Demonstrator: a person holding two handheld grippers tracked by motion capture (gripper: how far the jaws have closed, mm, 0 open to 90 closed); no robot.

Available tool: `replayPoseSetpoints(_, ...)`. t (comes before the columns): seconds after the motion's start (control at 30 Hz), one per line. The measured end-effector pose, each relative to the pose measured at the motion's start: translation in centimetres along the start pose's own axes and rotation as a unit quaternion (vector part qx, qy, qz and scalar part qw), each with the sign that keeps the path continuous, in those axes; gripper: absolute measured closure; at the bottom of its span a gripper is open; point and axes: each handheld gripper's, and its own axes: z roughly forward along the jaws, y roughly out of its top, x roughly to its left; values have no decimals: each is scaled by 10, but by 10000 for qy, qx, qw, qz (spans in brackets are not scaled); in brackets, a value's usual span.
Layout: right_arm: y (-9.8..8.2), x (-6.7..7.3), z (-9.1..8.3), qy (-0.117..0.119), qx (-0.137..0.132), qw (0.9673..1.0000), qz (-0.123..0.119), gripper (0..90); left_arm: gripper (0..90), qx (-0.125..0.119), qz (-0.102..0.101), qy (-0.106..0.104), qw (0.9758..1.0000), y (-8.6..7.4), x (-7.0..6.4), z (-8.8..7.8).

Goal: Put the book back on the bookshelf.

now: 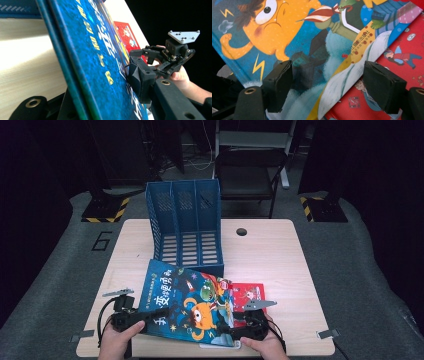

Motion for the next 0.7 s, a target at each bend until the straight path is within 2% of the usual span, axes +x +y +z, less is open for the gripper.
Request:
replayPoseSetpoints(0.13, 0, 2, 1, 97, 48, 9999, -114, 223, 647, -56, 39, 57, 10000, 4, 0, -3)
replayPoseSetpoints(0.17, -1, 4, 0, 165, 127, 9992, -344, 212, 649, -60, 61, 63, 9999, 5, 0, -4)
replayPoseSetpoints(0.3, -7, 12, -3, 265, 315, 9973, -612, 194, 654, -61, 95, 79, 9999, 9, -1, -4)
replayPoseSetpoints(0.43, -12, 17, -10, 30, 451, 9929, -1102, 263, 659, -56, 117, 64, 9999, 11, -2, -3)
replayPoseSetpoints(0.5, -12, 18, -11, -46, 478, 9934, -1041, 266, 661, -39, 161, 66, 9998, 14, -2, -3)
replayPoseSetpoints(0.53, -12, 14, -13, -48, 428, 9952, -874, 359, 661, -23, 197, 69, 9998, 17, -3, -1)
replayPoseSetpoints(0.57, -12, 14, -13, -48, 428, 9952, -874, 359, 661, -23, 197, 69, 9998, 17, -3, -1)
replayPoseSetpoints(0.63, -11, 8, -18, -96, 399, 9967, -699, 405, 662, 24, 240, 63, 9997, 23, -5, 3)
replayPoseSetpoints(0.7, -13, 7, -20, -157, 439, 9960, -764, 430, 662, 80, 296, 41, 9995, 27, -7, 7)
